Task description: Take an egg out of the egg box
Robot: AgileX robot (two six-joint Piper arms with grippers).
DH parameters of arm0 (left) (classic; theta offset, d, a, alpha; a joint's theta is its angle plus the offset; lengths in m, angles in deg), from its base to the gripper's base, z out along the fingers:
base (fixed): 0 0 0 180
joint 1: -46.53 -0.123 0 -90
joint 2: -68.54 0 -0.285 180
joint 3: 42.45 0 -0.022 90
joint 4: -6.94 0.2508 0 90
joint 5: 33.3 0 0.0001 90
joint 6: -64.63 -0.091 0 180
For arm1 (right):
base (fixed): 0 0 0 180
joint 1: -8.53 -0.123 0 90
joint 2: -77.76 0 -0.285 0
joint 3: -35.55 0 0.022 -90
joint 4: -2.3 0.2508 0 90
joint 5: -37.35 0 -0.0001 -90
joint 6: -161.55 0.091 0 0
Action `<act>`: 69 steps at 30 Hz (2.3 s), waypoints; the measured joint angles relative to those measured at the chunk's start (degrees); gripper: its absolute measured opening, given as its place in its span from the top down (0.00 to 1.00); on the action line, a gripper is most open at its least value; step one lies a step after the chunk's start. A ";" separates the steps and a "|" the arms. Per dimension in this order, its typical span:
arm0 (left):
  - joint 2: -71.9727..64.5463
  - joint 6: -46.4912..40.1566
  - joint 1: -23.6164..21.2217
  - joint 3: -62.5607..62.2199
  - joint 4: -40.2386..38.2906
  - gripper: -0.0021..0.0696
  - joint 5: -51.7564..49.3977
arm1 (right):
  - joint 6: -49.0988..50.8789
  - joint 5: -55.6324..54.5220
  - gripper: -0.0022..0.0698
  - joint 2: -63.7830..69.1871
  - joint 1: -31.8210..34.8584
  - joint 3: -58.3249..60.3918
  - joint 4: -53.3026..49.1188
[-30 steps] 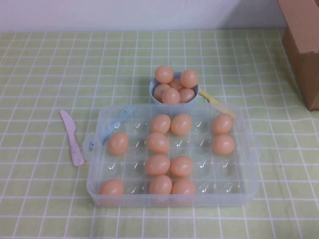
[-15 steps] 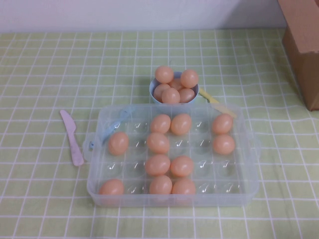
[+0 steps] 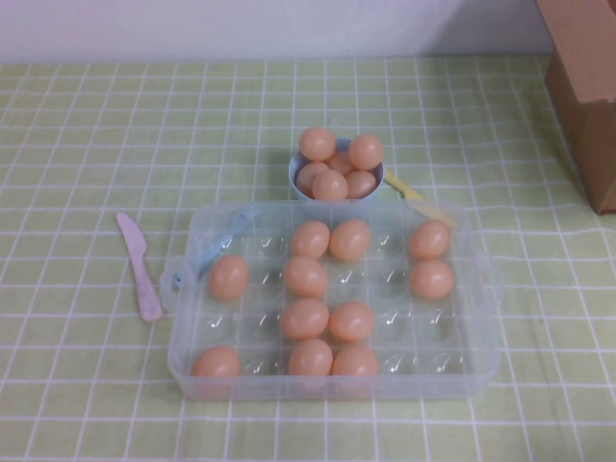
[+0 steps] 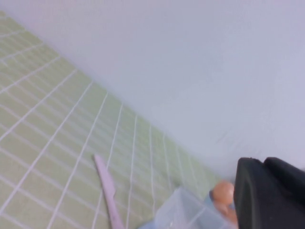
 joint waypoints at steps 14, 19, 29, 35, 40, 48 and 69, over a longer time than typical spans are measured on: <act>0.00 3.49 0.00 -1.99 -1.02 0.98 -8.22 | 0.00 0.00 0.99 0.00 0.00 0.00 0.00; -3.16 -2.74 0.00 -13.26 4.63 0.98 -22.97 | 0.00 0.00 0.99 0.00 0.00 0.00 0.00; -31.26 -19.37 0.00 -35.75 13.32 0.98 -56.09 | 0.00 0.00 0.99 0.00 0.00 0.00 0.00; -45.28 -21.96 0.47 -42.90 16.49 0.98 -60.30 | 0.00 0.00 0.99 0.00 0.00 0.00 0.00; -57.72 -22.60 8.55 -50.91 23.94 0.98 -60.41 | 0.00 0.00 0.99 0.00 0.00 0.00 0.00; -77.21 -20.57 20.75 -68.91 29.79 0.98 -60.41 | 0.00 0.09 0.99 0.00 0.00 0.00 0.00; -106.43 -20.42 29.75 -89.83 39.40 0.20 -68.30 | 0.00 0.13 0.99 0.00 0.00 0.00 0.00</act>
